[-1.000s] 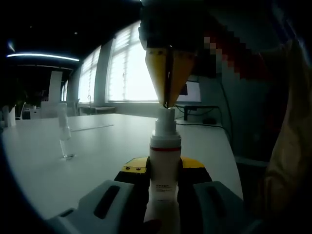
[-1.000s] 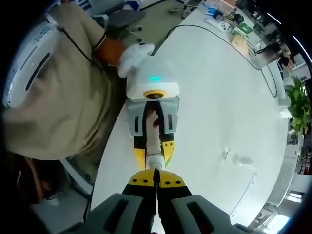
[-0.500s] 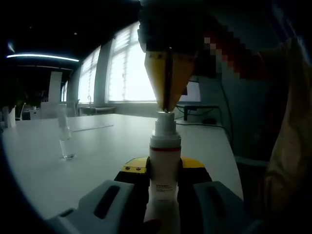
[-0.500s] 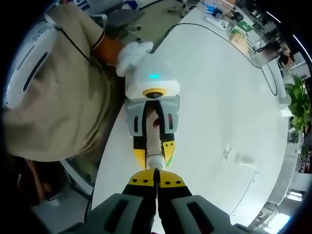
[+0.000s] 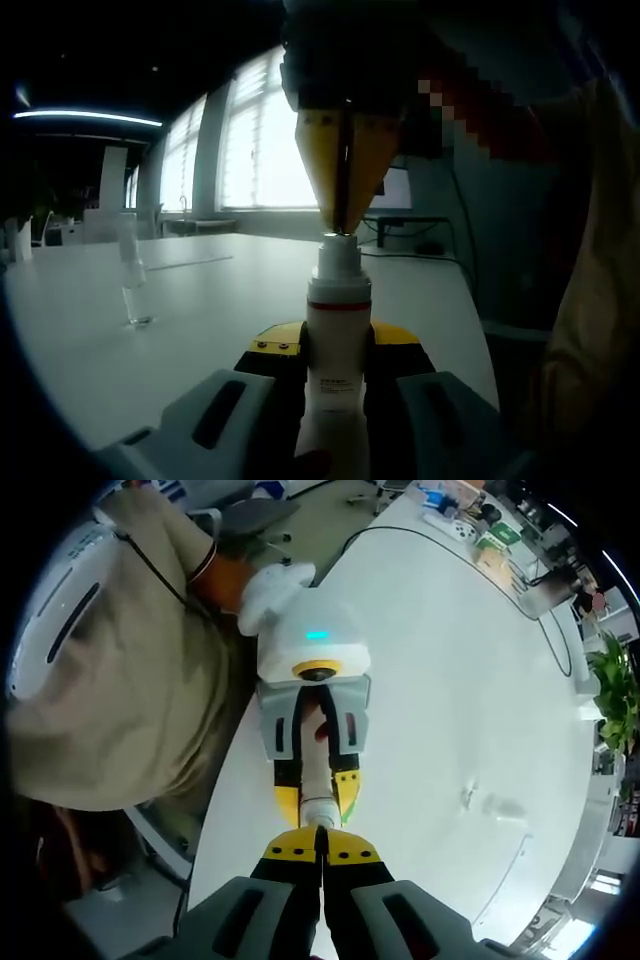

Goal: Clamp pump bottle remove cover press pump head put on cover

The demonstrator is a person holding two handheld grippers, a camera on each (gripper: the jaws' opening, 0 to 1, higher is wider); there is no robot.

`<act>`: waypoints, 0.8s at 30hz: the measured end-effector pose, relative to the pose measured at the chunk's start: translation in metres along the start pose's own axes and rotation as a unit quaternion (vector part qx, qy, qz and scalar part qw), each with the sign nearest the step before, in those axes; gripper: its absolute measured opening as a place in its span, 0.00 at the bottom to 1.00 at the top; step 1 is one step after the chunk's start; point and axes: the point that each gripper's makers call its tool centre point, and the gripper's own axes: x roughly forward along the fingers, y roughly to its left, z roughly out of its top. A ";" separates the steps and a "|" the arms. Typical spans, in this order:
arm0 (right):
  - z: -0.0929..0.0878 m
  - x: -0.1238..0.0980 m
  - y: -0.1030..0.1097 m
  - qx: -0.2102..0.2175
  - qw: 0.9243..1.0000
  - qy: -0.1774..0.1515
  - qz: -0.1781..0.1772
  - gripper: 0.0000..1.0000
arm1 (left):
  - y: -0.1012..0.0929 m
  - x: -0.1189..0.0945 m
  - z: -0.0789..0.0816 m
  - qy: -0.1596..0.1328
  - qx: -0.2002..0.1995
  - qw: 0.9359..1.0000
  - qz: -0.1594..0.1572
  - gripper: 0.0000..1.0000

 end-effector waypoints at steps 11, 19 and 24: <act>0.000 -0.003 0.000 -0.002 1.000 0.006 -0.009 0.00 | 0.000 0.000 0.000 0.000 -0.003 1.000 0.000 0.12; 0.000 -0.007 0.000 0.006 1.000 0.002 -0.016 0.00 | 0.001 0.000 0.000 0.000 -0.003 1.000 0.000 0.12; 0.000 -0.007 0.000 0.007 1.000 0.002 -0.015 0.00 | 0.001 0.000 0.000 0.000 -0.002 1.000 0.000 0.12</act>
